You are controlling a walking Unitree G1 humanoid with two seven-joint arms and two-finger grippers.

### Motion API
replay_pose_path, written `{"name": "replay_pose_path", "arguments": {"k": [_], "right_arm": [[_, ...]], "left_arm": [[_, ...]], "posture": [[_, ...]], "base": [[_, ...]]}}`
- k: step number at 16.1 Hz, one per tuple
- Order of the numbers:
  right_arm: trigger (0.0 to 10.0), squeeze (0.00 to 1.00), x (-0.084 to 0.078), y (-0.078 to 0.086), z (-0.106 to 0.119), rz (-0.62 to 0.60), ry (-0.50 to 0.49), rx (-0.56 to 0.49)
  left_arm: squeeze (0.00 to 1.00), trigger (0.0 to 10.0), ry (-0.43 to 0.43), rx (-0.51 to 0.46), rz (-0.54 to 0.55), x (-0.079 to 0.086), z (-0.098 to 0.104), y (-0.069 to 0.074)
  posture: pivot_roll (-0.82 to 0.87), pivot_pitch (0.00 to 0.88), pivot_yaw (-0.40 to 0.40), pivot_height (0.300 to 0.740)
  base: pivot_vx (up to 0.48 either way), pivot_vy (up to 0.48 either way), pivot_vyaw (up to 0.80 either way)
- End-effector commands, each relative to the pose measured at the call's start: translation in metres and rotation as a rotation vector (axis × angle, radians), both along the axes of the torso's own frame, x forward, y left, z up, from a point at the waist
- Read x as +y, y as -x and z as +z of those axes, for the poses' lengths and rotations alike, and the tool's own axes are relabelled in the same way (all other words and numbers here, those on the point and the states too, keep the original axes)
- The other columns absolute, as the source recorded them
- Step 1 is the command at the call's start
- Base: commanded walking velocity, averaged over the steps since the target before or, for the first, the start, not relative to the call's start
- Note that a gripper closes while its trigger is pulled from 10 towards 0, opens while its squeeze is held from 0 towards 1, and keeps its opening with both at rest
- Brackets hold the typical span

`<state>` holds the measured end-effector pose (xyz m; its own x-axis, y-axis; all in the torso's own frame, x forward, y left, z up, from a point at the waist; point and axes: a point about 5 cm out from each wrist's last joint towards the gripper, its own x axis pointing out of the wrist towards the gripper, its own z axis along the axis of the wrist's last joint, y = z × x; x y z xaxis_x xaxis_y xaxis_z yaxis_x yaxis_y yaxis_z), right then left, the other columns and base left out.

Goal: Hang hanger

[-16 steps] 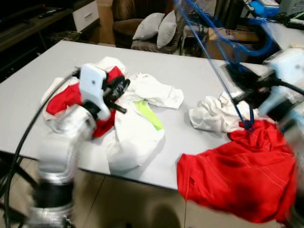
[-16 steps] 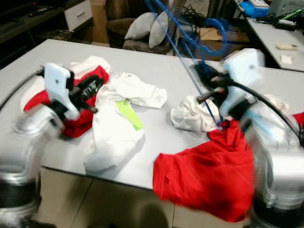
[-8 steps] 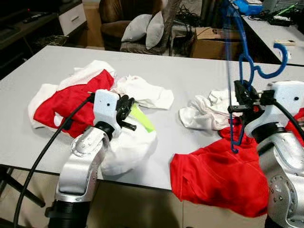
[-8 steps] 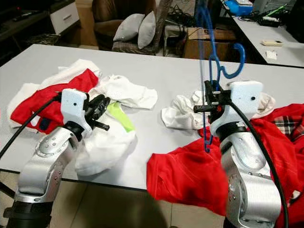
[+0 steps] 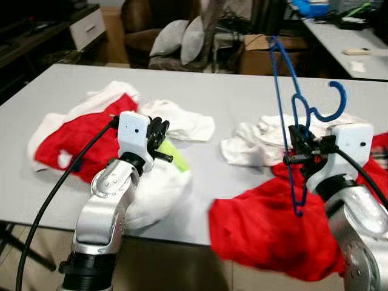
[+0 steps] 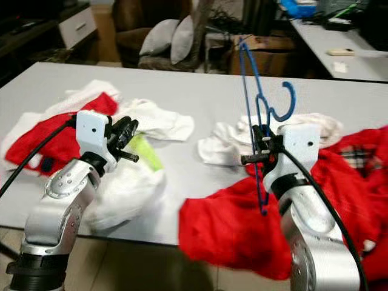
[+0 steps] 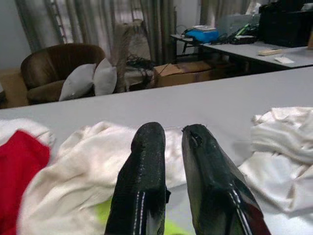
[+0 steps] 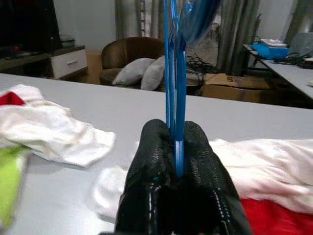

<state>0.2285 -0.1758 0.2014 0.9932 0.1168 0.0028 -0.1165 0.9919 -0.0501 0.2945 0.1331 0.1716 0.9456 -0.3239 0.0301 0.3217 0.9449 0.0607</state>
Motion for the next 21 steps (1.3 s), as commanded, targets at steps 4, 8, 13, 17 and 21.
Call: {"name": "replay_pose_path", "arguments": {"k": [4, 8, 13, 17, 21], "right_arm": [[10.0, 0.00, -0.010, 0.006, 0.001, -0.060, 0.038, -0.027], [10.0, 0.00, -0.009, 0.011, -0.006, -0.082, -0.045, -0.013], [10.0, 0.00, -0.021, 0.015, -0.010, -0.161, -0.053, -0.009], [10.0, 0.00, -0.021, 0.014, -0.008, -0.117, 0.024, -0.002], [10.0, 0.00, -0.030, 0.018, -0.010, -0.101, 0.059, 0.033]], "left_arm": [[0.00, 10.0, -0.011, -0.024, -0.019, -0.006, 0.005, -0.004], [0.00, 10.0, -0.004, -0.009, 0.013, 0.002, 0.006, -0.008], [0.00, 10.0, -0.027, -0.024, 0.006, -0.002, 0.004, -0.009], [0.00, 10.0, -0.006, 0.026, 0.032, 0.000, -0.006, -0.009], [0.00, 10.0, -0.004, 0.030, -0.072, -0.016, -0.011, -0.008]], "posture": [[-0.14, 0.000, 0.047, 0.740], [-0.13, 0.000, 0.042, 0.740], [-0.14, 0.000, 0.050, 0.740], [-0.15, 0.000, 0.043, 0.740], [-0.18, 0.000, 0.031, 0.740]], "base": [[0.000, -0.480, 0.00], [0.000, 0.120, -0.40], [0.000, -0.190, -0.80], [0.000, 0.120, -0.32], [0.000, 0.000, 0.00]]}}
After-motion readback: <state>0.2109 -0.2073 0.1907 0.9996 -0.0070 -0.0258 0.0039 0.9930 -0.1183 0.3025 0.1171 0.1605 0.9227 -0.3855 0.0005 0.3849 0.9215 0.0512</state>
